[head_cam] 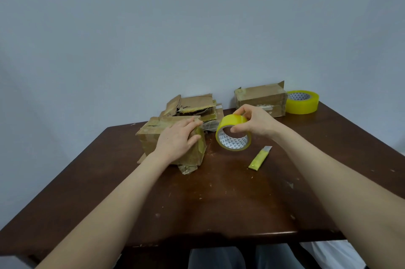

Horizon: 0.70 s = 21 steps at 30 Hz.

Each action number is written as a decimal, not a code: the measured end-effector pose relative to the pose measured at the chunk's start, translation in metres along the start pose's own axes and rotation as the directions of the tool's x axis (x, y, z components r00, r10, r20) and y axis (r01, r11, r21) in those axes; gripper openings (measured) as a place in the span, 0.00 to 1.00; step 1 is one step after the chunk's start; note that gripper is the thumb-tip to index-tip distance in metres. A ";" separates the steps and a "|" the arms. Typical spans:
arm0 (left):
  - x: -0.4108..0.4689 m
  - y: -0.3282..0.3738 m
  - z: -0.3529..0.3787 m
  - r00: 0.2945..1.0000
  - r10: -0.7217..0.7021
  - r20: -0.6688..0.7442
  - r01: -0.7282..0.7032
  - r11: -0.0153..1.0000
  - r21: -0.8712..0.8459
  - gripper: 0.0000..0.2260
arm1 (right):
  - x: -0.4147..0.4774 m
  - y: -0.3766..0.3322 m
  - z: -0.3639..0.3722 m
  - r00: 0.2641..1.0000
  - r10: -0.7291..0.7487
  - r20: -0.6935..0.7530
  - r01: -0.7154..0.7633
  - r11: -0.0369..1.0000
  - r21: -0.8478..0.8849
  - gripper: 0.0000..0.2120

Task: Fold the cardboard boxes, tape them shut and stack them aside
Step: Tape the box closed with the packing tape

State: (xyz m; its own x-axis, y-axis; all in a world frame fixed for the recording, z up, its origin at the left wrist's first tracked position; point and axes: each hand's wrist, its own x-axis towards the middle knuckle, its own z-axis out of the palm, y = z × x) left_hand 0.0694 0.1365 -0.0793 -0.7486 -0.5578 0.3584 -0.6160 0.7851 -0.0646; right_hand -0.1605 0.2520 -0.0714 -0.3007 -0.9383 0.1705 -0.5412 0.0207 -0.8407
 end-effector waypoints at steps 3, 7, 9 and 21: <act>-0.010 0.010 -0.003 0.989 0.007 -0.149 -0.005 1.000 0.013 0.20 | 0.001 -0.003 0.002 1.000 0.004 -0.026 -0.005 0.999 -0.038 0.23; -0.021 0.053 -0.012 0.881 0.246 -0.404 -0.263 0.965 0.014 0.09 | 0.002 -0.009 0.006 0.998 -0.007 -0.059 0.002 0.996 -0.086 0.23; -0.024 0.086 -0.004 0.851 0.383 -0.360 -0.402 0.915 0.022 0.10 | 0.002 -0.013 0.006 0.997 -0.018 -0.071 0.010 0.995 -0.103 0.23; -0.007 0.167 0.044 0.946 0.186 0.266 -0.172 0.982 -0.075 0.14 | -0.004 -0.012 0.001 0.995 -0.037 -0.094 0.025 0.992 -0.122 0.26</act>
State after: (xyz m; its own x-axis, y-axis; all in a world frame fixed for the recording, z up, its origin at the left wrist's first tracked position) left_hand -0.0390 0.2598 -0.1341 -0.8879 -0.4531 0.0795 -0.4578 0.8874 -0.0553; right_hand -0.1523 0.2548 -0.0625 -0.3526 -0.9021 0.2489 -0.6406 0.0388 -0.7669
